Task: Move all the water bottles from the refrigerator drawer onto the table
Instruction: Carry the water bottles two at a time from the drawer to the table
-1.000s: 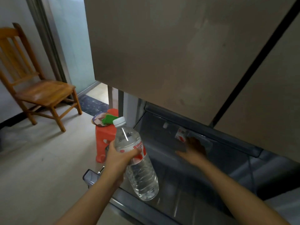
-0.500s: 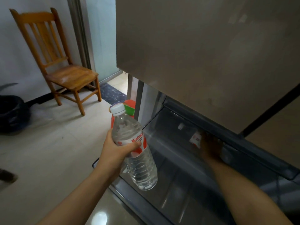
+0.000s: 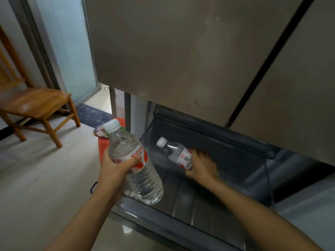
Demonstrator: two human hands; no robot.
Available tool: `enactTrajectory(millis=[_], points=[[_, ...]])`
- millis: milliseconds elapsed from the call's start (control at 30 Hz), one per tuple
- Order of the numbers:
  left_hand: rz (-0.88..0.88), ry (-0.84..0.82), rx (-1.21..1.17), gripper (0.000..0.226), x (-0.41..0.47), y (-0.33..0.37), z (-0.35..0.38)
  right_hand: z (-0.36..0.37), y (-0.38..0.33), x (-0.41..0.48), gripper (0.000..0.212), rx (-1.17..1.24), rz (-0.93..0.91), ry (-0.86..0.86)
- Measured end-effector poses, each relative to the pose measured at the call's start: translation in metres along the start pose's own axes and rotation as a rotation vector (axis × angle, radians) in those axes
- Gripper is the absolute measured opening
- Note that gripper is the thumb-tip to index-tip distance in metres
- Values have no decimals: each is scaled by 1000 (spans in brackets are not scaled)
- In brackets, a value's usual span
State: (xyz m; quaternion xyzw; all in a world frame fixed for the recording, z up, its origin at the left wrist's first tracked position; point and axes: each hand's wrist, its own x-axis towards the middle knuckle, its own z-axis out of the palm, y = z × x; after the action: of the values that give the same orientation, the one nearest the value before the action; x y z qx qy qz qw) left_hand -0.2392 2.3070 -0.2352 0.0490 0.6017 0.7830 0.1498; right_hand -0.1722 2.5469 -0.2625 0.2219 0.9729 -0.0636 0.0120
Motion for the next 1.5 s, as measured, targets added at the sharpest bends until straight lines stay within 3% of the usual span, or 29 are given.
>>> enactTrajectory(millis=[233, 433, 667, 800, 867, 933, 1100, 1367, 1500], points=[[61, -56, -55, 78, -7, 8, 2, -45, -13, -62, 73, 372, 32, 152], [163, -95, -29, 83, -10, 34, 7, -92, -28, -100, 69, 694, -5, 314], [330, -100, -99, 85, -17, 91, 3, -134, -55, -100, 69, 876, -119, 356], [406, -20, -127, 77, -18, 114, -21, -144, -80, -90, 70, 955, -204, 316], [435, 22, -145, 85, -19, 123, -36, -146, -95, -83, 69, 998, -254, 284], [453, 107, -138, 89, -21, 129, -55, -146, -114, -74, 67, 1027, -317, 236], [482, 322, -85, 70, -33, 136, -100, -143, -169, -51, 68, 1033, -466, 112], [489, 609, 32, 77, -74, 132, -177, -117, -254, -31, 64, 1058, -658, -137], [504, 789, 75, 57, -103, 119, -196, -98, -280, -33, 63, 1045, -725, -250]])
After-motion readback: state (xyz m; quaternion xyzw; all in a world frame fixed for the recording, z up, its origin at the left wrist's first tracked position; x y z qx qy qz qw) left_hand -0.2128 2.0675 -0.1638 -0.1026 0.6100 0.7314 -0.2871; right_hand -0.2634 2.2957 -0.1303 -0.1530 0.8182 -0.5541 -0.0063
